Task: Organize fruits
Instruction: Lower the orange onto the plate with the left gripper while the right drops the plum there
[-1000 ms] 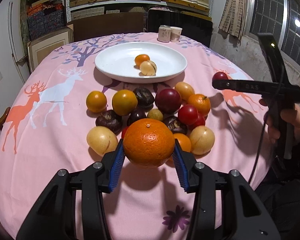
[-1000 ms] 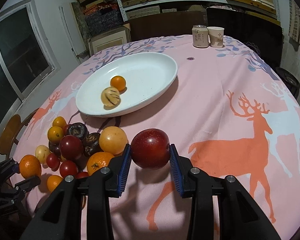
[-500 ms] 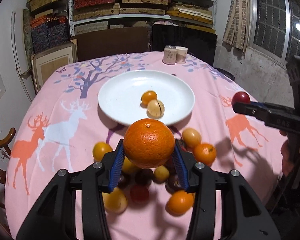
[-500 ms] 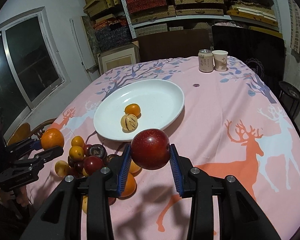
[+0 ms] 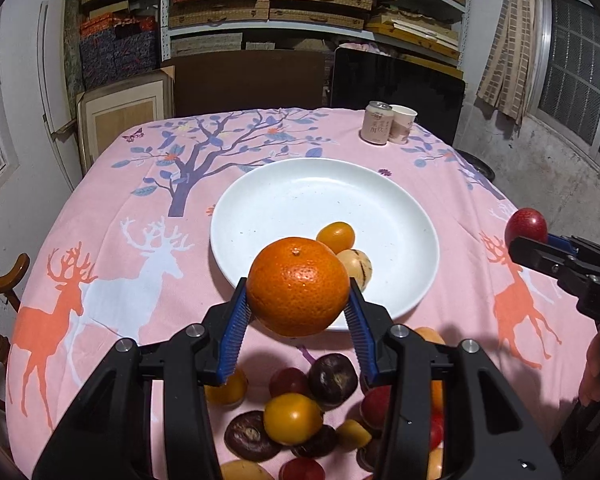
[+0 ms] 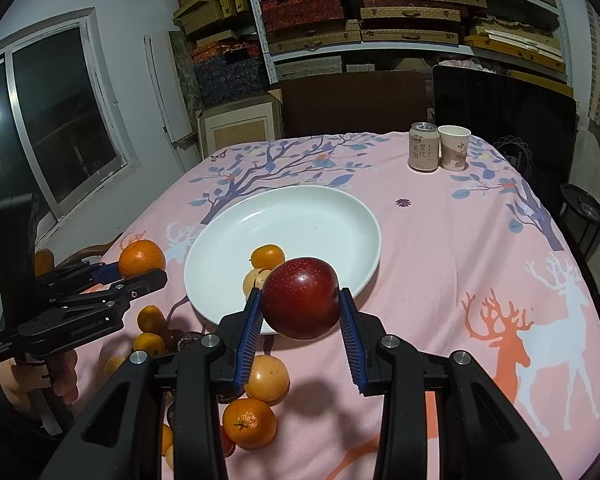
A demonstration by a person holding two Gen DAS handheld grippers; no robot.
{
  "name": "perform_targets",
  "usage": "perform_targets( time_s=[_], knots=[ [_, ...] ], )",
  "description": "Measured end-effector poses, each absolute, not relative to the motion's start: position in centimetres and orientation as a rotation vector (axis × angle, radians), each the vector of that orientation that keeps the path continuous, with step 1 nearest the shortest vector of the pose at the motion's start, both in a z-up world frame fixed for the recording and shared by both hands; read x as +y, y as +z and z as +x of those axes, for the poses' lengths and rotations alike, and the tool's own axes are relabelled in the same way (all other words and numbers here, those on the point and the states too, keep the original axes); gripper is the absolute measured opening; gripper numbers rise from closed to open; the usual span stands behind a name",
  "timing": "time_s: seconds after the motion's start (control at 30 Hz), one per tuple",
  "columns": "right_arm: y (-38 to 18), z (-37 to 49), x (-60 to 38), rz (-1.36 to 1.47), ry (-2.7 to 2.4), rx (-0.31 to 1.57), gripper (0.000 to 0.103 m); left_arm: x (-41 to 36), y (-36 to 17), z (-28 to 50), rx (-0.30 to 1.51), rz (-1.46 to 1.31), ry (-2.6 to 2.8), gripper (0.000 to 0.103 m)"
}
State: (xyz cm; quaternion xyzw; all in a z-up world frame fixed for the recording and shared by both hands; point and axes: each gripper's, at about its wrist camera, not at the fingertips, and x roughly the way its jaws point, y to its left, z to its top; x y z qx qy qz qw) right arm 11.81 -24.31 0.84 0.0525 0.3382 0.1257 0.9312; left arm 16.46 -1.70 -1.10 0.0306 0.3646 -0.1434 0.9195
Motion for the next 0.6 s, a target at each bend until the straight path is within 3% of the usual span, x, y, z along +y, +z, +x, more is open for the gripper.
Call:
perform_targets(
  time_s=[0.6],
  knots=[
    [-1.6, 16.2, -23.1, 0.098, 0.256, 0.755, 0.038, -2.3, -3.7, 21.1, 0.809, 0.077, -0.274, 0.046]
  ],
)
